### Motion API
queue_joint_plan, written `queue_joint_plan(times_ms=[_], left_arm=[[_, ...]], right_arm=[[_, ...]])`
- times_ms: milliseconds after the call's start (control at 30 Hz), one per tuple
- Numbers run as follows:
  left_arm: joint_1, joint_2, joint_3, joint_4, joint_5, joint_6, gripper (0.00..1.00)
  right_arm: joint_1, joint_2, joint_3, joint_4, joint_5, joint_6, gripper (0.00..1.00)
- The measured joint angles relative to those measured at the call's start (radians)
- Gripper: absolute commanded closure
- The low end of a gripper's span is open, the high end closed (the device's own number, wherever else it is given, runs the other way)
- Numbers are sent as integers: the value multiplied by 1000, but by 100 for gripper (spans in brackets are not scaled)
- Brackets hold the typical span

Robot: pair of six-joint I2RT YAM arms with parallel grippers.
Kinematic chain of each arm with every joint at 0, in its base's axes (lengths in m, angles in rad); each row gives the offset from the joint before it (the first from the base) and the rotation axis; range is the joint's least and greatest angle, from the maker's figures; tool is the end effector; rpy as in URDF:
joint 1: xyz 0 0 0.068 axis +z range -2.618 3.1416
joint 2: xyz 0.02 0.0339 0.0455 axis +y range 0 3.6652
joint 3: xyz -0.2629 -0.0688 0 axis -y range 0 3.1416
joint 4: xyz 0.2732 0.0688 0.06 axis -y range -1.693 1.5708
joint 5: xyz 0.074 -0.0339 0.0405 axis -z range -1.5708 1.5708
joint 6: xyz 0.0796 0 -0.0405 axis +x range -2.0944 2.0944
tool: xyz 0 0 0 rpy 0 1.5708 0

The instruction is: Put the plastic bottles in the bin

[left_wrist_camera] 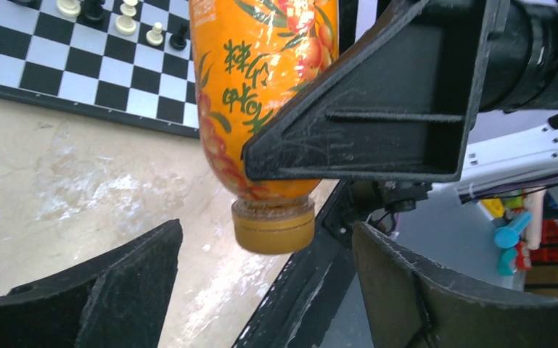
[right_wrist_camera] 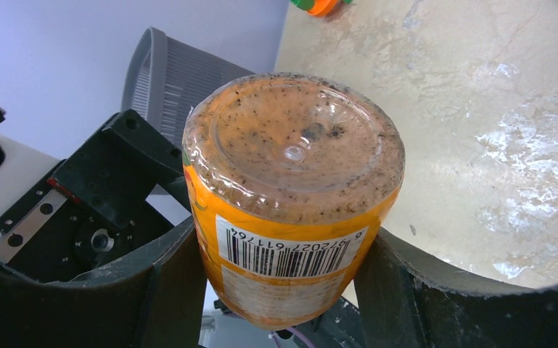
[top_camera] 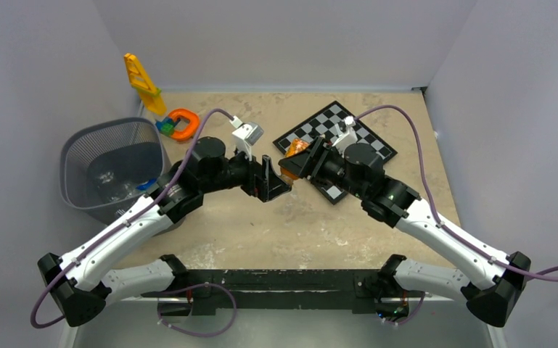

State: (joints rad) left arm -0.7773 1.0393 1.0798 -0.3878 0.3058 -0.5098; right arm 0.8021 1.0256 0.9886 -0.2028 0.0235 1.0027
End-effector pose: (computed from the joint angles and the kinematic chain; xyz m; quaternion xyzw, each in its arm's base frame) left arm 0.1958 -0.2263 0.3601 0.1946 0.7902 -0.4403 0.3792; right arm 0.2155 0.2202 0.3517 0.0860 0.7819 0.4788 0.3899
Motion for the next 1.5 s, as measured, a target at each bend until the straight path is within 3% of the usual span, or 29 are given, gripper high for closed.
queue_joint_plan(times_ms=[133,233,333,400,500,533,767,967,1033,1233,1367,1500], left_arm=[[-12,14,-17,63,2,-42,28],[-17,29,-39,103,5,-78,33],[-18,57,-40,119,5,-96,48],[-21,67,-40,124,9,-108,62],[-27,67,-40,126,3,-116,95],[-27,67,-40,124,0,-117,100],[-28,21,-36,6,-107,-113,100],[-1,-75,75,-207,-251,-107,100],[25,-90,202,-325,-356,-110,100],[62,-149,573,-623,-842,-161,100],[116,-215,631,-777,-1168,-159,100],[230,-179,615,-914,-1336,-160,100]], right_arm=[[0,1,0,16,-24,2,73],[0,2,-3,39,-42,8,71],[0,2,-15,69,-53,14,68],[0,4,-21,69,-53,15,53],[-3,6,-26,72,-60,21,14],[-4,6,-28,74,-60,27,10],[-5,-88,-18,28,-29,30,4],[-5,-242,92,-77,159,13,2],[-5,-309,101,-100,237,0,2],[-6,-385,143,-190,399,-48,1],[-6,-353,142,-256,433,-74,1],[-6,-331,137,-293,431,-96,1]])
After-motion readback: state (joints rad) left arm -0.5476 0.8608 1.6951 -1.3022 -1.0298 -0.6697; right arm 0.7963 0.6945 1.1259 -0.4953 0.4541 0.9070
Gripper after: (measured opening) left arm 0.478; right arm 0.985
